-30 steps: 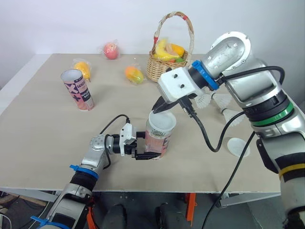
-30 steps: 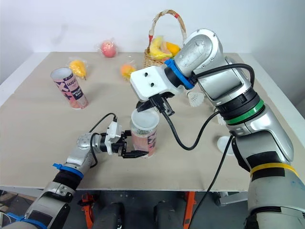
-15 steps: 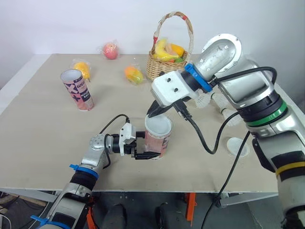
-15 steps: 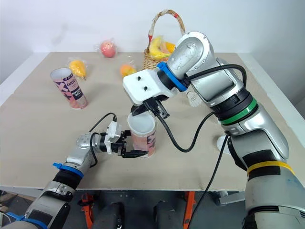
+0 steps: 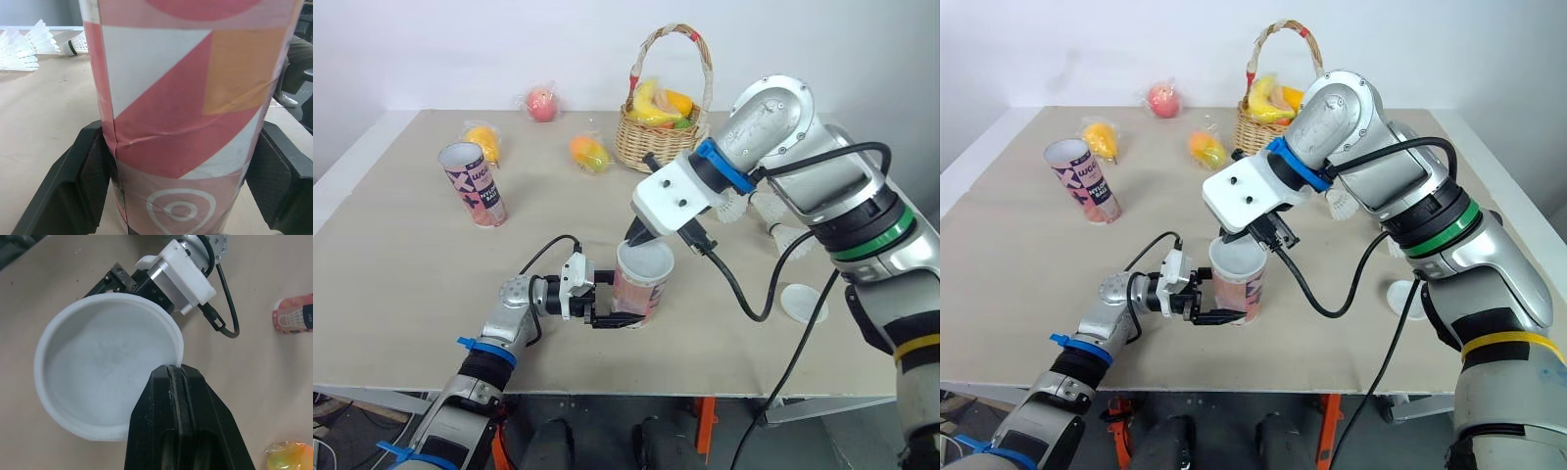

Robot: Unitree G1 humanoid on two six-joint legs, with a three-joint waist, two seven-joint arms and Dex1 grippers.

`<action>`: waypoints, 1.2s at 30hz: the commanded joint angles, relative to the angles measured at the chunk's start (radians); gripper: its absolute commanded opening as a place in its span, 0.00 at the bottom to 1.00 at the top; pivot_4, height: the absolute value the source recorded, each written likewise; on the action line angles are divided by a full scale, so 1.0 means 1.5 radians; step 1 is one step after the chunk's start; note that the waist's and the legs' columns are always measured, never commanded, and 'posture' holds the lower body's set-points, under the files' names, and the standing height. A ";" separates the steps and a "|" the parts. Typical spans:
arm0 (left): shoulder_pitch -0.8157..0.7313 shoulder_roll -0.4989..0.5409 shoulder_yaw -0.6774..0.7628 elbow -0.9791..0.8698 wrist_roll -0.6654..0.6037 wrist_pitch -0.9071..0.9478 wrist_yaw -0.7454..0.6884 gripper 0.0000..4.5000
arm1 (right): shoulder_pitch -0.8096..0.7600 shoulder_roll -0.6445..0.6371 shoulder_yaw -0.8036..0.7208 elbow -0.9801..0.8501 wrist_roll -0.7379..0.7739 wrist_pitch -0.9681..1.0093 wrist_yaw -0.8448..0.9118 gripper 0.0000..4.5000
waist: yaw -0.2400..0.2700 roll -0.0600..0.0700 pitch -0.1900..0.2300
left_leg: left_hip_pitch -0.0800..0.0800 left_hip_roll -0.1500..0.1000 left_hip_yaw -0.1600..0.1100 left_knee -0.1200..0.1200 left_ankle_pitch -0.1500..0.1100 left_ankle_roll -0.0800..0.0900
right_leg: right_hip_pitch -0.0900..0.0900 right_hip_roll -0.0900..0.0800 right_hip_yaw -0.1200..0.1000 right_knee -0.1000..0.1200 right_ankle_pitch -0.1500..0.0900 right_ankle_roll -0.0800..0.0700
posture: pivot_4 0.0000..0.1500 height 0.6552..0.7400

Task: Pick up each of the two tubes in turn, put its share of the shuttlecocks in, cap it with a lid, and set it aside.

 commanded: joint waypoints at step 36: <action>0.017 0.020 0.006 0.033 0.023 0.012 0.009 0.80 | 0.052 -0.056 -0.006 -0.050 0.129 0.115 0.029 0.02 | 0.000 0.000 -0.006 | 0.002 0.000 0.000 -0.004 0.000 0.000 | 0.000 0.000 0.000 -0.001 -0.001 -0.002 | 1.00 1.00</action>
